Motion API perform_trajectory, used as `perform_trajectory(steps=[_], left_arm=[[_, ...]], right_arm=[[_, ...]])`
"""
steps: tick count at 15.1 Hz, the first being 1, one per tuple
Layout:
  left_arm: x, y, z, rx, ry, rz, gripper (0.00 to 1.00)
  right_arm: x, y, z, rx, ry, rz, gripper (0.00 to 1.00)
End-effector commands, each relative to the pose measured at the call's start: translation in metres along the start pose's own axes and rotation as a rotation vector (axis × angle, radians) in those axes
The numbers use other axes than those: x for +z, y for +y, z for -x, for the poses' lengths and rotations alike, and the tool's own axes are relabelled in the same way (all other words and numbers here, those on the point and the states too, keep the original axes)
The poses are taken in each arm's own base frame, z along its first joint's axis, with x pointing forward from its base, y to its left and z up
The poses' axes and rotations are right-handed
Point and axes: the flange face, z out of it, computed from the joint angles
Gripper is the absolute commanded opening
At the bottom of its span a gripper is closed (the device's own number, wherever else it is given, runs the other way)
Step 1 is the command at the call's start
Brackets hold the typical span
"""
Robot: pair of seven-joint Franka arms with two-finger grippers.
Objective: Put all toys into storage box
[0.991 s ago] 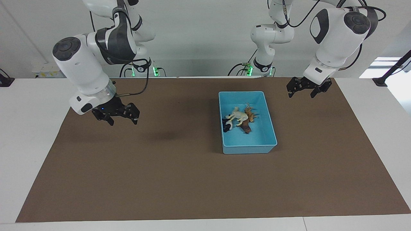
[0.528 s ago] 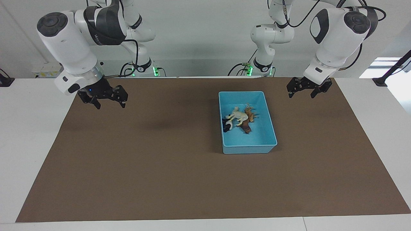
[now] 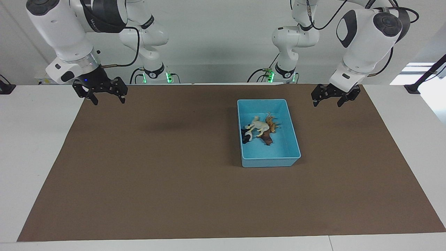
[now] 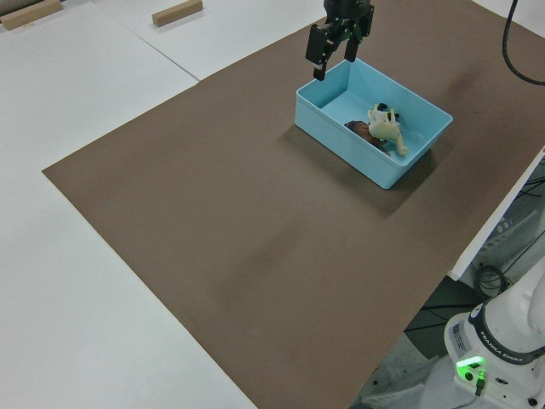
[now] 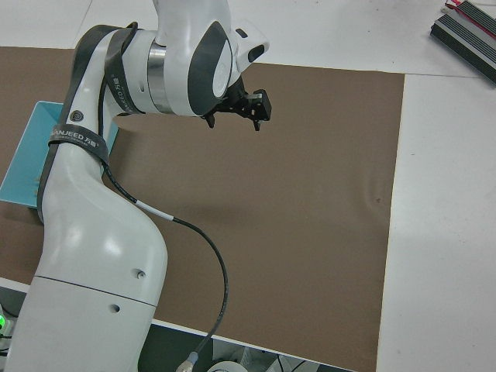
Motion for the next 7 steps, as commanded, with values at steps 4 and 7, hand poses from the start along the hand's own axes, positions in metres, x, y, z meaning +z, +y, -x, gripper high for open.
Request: perform_trajectory(steps=[4, 7], left_arm=[[-0.003, 0.0005, -0.0036, 0.018, 0.021, -0.004, 1.0], [-0.0023, -0.0012, -0.0035, 0.015, 0.019, -0.004, 1.0]], right_arm=[[-0.0015, 0.0004, 0.0172, 0.041, -0.039, 0.0, 1.0], [-0.0015, 0.0021, 0.0173, 0.057, -0.039, 0.0, 1.0]])
